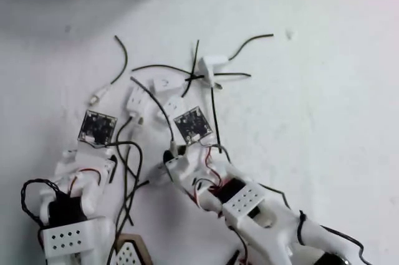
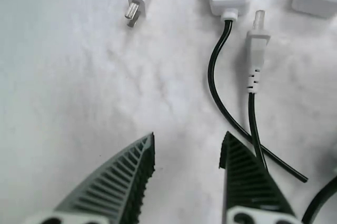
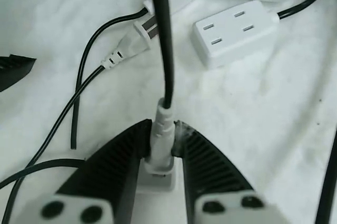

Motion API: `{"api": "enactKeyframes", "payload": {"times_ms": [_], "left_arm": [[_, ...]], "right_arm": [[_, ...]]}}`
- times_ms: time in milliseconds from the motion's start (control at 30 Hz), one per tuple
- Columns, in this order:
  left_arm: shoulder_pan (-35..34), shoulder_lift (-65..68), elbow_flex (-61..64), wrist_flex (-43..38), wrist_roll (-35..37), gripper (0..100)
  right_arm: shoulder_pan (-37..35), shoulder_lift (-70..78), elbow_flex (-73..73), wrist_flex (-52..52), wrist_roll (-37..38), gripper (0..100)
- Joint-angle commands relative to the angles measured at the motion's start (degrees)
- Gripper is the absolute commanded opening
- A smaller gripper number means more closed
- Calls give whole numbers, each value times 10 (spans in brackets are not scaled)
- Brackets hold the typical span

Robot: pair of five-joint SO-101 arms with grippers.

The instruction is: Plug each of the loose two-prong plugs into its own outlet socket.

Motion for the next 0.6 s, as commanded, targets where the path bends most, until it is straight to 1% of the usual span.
{"api": "enactKeyframes", "payload": {"times_ms": [0,167,300,433,567], "left_arm": [[-5,-7,-9,-2,-1,211],[-5,-7,-9,-2,-1,211],[-5,-7,-9,-2,-1,211],[-5,-7,-9,-2,-1,211],[-5,-7,-9,-2,-2,211]], "right_arm": [[-4,20,-6,-6,9,17],[-5,-1,-3,44,33,17],[-5,-26,-3,100,34,17],[-5,-51,-3,161,76,17],[-5,-68,-3,195,104,17]]}}
